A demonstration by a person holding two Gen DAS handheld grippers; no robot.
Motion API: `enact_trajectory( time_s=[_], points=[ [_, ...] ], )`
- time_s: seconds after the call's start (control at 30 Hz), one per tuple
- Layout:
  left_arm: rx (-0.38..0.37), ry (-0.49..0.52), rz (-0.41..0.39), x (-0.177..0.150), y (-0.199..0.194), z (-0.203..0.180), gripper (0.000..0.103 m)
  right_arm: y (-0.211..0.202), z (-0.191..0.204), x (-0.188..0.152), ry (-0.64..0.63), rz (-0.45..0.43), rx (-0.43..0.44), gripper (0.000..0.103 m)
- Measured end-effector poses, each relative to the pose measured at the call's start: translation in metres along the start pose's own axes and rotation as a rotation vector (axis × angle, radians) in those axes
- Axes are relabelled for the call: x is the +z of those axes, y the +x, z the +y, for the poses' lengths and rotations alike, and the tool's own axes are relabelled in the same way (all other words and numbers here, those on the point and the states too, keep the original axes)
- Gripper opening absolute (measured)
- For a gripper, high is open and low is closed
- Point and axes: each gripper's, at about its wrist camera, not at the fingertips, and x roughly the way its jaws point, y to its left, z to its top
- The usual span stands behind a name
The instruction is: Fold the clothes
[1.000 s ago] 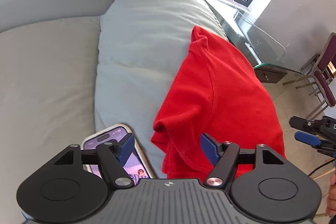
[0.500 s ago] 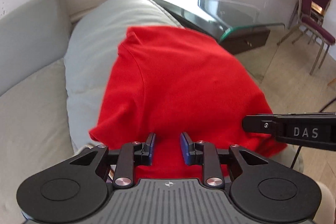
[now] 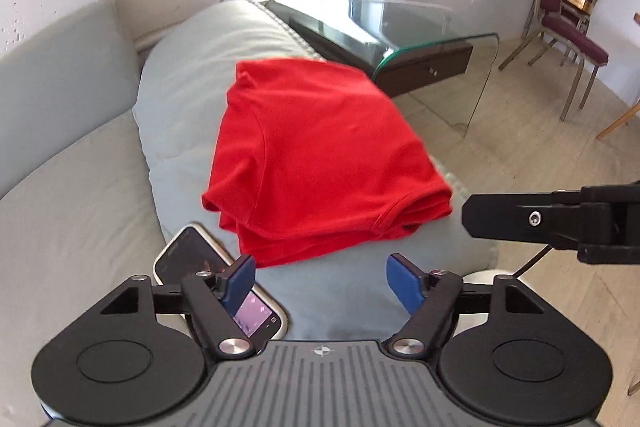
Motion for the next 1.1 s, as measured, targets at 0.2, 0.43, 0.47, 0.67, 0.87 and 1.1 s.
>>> enact_trajectory(
  time_s=[0.2, 0.43, 0.47, 0.67, 0.87, 1.1],
  points=[
    [0.022, -0.082, -0.035, 0.015, -0.043, 0.007, 0.086, -0.041, 0.032, 0.018, -0.09, -0.029, -0.014, 0.098],
    [0.027, -0.098, -0.063, 0.021, -0.071, 0.007, 0.099, -0.081, 0.063, 0.025, -0.222, -0.068, -0.121, 0.102],
    [0.03, -0.1, -0.06, 0.021, -0.072, 0.007, 0.1, -0.085, 0.066, 0.025, -0.231, -0.07, -0.135, 0.102],
    [0.074, -0.124, -0.072, 0.016, -0.079, 0.005, 0.102, -0.088, 0.07, 0.023, -0.255, -0.068, -0.168, 0.102],
    [0.09, -0.107, -0.065, 0.019, -0.077, 0.0, 0.102, -0.091, 0.073, 0.02, -0.275, -0.066, -0.196, 0.102],
    [0.056, -0.112, -0.05, 0.022, -0.075, -0.008, 0.102, -0.1, 0.065, 0.02, -0.246, -0.078, -0.22, 0.102]
  ],
)
